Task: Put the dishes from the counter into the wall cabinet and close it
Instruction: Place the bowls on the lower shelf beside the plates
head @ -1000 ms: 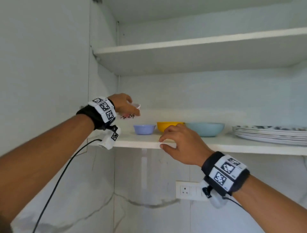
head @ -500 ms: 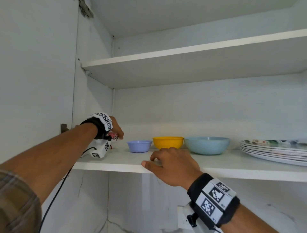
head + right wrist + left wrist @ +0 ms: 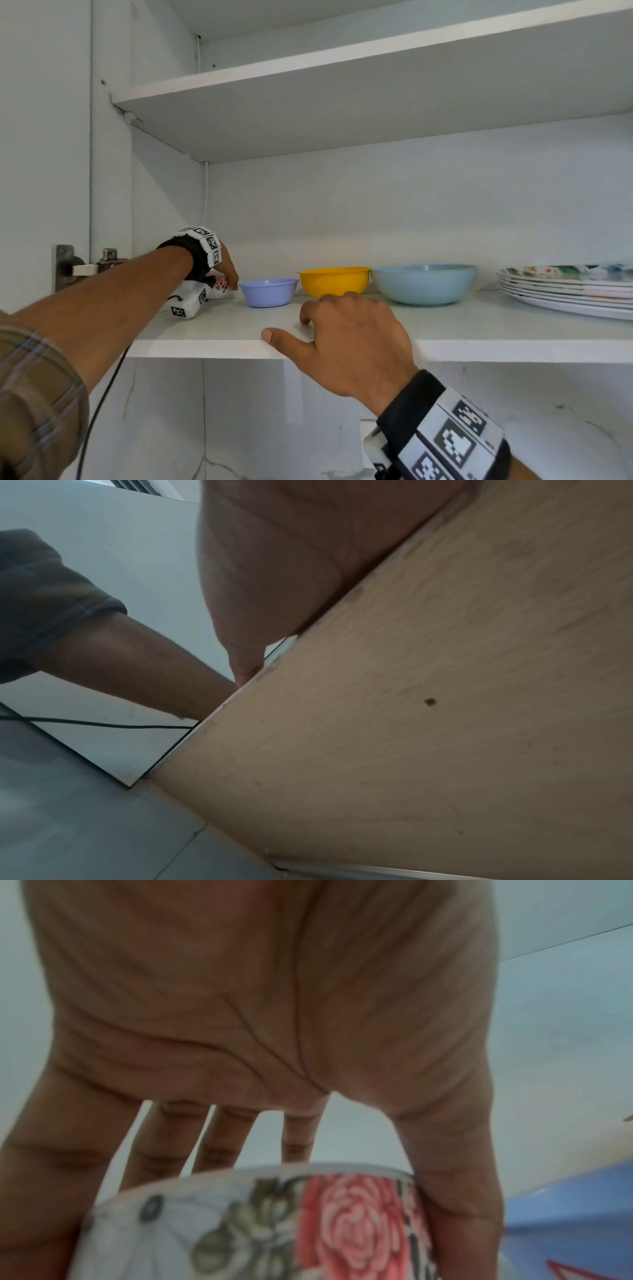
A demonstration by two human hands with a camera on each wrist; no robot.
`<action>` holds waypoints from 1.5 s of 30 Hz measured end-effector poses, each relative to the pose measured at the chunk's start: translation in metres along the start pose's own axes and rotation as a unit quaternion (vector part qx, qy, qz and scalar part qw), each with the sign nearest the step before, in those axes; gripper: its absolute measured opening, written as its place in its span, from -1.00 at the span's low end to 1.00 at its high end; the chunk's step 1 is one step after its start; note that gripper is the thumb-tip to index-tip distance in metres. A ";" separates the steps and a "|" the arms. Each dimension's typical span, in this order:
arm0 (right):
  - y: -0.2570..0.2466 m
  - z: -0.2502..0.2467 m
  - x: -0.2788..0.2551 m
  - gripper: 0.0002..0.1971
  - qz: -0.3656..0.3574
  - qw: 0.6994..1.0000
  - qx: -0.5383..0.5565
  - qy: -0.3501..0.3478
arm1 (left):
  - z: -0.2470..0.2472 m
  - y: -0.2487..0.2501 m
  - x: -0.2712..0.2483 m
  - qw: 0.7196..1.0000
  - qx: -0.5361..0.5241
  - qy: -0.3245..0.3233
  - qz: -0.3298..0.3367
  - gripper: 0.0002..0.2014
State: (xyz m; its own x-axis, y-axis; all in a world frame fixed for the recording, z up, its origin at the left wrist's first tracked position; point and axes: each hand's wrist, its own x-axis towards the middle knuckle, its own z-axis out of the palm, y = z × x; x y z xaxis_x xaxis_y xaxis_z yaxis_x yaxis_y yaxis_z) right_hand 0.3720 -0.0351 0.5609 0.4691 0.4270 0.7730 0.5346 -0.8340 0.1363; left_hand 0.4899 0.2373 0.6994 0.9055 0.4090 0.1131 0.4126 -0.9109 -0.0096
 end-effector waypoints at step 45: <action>0.002 -0.011 -0.001 -0.28 0.058 0.994 0.029 -0.085 | -0.008 0.030 -0.170 0.958 -0.060 0.103 0.263 -0.40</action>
State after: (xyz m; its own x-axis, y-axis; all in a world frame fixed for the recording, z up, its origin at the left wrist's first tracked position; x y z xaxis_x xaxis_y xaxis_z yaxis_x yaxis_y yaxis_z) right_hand 0.3650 -0.0416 0.5671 0.6395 0.3862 0.6647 0.5069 -0.8619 0.0132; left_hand 0.3474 0.1399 0.6874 0.9411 -0.1156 0.3177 -0.1198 -0.9928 -0.0065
